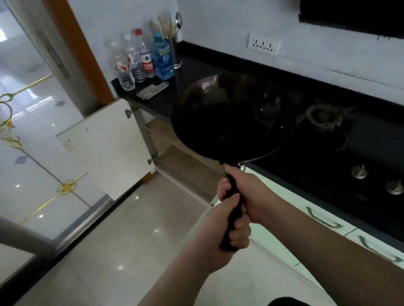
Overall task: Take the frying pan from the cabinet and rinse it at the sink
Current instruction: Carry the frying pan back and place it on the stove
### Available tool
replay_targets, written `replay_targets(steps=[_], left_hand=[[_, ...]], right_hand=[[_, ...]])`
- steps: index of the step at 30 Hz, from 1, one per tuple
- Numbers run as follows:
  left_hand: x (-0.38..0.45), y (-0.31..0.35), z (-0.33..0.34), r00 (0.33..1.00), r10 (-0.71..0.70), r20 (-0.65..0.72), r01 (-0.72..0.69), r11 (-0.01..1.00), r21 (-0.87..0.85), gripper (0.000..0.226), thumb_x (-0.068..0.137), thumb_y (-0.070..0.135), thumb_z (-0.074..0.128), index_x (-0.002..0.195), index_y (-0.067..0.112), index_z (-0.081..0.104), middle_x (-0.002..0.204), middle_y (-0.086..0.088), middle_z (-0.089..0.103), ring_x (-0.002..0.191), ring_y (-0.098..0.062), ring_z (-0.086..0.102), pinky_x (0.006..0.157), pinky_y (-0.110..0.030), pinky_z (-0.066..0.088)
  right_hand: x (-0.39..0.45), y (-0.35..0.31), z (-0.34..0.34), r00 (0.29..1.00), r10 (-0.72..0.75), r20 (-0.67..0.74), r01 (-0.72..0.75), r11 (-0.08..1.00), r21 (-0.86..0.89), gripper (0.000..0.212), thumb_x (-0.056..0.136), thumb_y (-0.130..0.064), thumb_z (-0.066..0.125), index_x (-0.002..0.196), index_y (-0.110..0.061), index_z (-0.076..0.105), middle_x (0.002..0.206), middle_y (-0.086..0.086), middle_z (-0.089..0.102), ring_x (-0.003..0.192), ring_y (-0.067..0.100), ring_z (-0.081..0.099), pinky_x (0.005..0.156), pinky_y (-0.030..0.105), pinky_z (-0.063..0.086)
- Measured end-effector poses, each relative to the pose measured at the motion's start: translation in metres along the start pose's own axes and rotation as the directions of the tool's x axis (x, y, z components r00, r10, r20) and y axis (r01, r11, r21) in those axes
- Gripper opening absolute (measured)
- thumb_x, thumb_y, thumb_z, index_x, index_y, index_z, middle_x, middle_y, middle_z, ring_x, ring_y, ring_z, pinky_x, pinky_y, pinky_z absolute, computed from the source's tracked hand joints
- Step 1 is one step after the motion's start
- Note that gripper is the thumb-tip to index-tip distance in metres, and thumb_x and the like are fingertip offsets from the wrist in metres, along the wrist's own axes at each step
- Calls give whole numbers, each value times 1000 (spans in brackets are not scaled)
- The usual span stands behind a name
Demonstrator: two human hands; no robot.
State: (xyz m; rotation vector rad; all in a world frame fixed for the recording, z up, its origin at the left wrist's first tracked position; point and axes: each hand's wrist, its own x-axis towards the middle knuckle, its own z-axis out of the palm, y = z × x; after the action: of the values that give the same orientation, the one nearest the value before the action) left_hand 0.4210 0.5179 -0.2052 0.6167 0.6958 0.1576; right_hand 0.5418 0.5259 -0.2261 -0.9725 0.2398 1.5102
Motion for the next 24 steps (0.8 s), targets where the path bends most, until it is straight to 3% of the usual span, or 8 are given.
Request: replay_targets(steps=[10,15,18,21,24], left_hand=[[58,54,-12,993,-104,57,102,994,47,29,100,35,44,80,13,44,52,3,34,33,-5,27,31,-16,22],[104,82,-10,988,-147,49,144,988,63,30,98,36,47,79,13,46,53,3,36,33,-4,28,30,-16,24],[134,100,-3,987,-156,31,153,986,72,31,99,36,46,79,13,46,53,3,35,34,-4,28,31,-15,23],[161,118,4,986,-165,22,163,984,70,31,99,36,46,79,13,46,55,3,34,35,-4,28,32,-15,24],[187,131,9,985,-174,15,173,982,72,32,99,37,46,79,13,46,55,3,34,35,-4,28,33,-14,23]], right_hand=[[45,-43,11,999,-37,-26,39,997,66,37,97,-36,49,69,-14,41,53,-2,43,48,10,44,59,20,38],[79,-80,8,999,-32,-24,35,991,131,37,97,-36,50,69,-14,41,55,-2,43,47,10,46,51,17,40],[102,-108,7,999,-28,-25,31,992,119,38,97,-38,48,69,-14,42,55,-3,44,45,9,48,55,16,30],[121,-134,7,1000,-28,-11,28,998,56,42,99,-40,43,66,-15,42,56,-4,44,44,8,48,46,15,24],[133,-158,7,1000,-30,-5,30,999,19,43,101,-39,40,66,-14,40,61,-1,41,41,8,47,32,16,30]])
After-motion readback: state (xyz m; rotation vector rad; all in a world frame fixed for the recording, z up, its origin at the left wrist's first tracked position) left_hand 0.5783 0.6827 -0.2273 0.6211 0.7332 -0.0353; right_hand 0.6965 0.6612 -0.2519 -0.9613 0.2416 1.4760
